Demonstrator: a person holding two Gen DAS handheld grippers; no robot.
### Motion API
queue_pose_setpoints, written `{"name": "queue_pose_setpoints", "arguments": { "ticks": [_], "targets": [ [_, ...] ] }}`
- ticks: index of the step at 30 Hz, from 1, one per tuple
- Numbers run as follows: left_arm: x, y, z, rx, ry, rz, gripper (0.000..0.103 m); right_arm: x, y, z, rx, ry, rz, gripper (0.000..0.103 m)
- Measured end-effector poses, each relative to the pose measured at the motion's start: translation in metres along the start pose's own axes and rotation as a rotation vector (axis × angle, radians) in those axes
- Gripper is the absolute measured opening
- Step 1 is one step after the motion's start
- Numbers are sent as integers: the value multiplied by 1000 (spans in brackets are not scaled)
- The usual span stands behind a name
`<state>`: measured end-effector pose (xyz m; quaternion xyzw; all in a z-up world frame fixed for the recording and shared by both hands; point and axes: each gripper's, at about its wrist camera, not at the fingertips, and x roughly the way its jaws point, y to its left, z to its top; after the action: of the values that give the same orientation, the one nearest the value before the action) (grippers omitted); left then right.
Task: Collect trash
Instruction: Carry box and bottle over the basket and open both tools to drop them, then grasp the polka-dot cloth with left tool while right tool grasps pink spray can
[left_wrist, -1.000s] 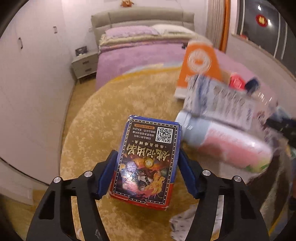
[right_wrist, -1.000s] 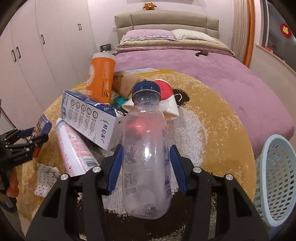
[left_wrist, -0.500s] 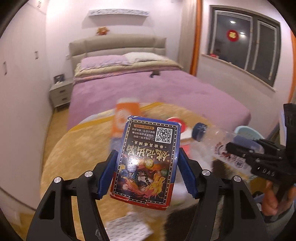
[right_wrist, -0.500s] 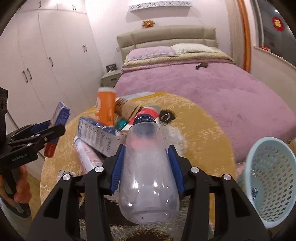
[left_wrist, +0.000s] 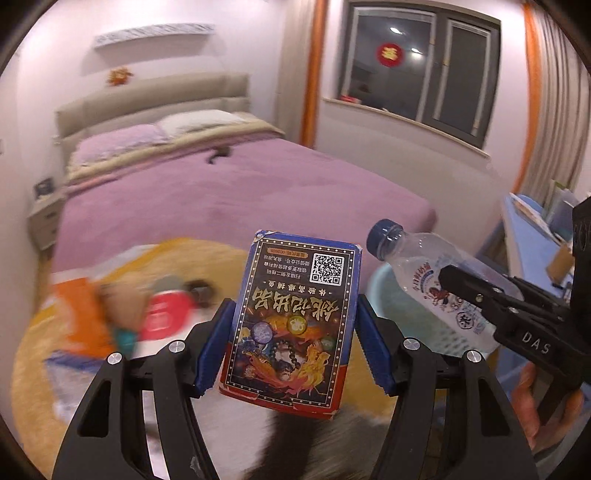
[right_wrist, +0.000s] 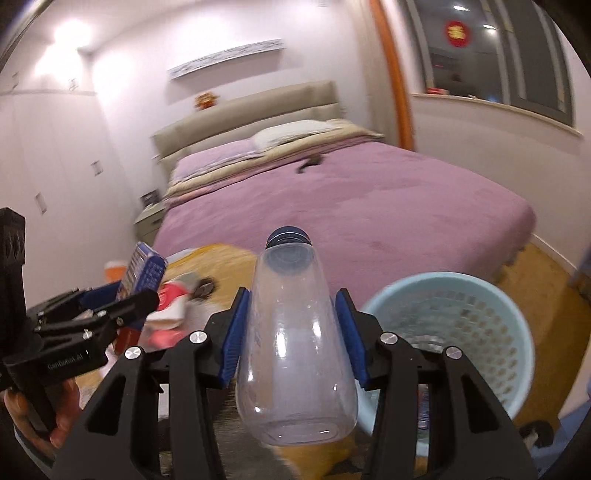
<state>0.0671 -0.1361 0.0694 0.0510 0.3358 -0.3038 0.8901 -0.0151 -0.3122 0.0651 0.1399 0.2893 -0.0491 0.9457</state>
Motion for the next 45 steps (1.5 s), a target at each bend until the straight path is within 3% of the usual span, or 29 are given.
{"name": "queue_pose_setpoints", "arguments": {
  "ticks": [6,16,19,21,24,26,31,38,45],
  "targets": [
    [64,-58,12,58,88,-88,62,6,-72,0,131,10,-115,44],
    [141,-127,-7,140,226,-121,63,44,-157,-31,310,128,-221,44],
    [150,-135,-10,141,237,-113,65,57,-168,-41,329,183,-248,45],
    [149,-135,-12,142,234,-99,78,65,-171,-45,336,210,-249,46],
    [139,-130,-15,129,216,-104,81,63,-174,-48,343,207,-247,54],
    [129,-122,-16,112,203,-112,81,58,-175,-45,346,191,-243,55],
    [93,-100,-18,67,133,-109,81,42,-158,-35,318,151,-204,55],
    [29,-60,-23,-18,40,-75,81,12,-95,-14,197,57,-97,55],
    [-50,10,-50,-117,-36,96,81,2,4,-7,25,3,92,55]
  ]
}}
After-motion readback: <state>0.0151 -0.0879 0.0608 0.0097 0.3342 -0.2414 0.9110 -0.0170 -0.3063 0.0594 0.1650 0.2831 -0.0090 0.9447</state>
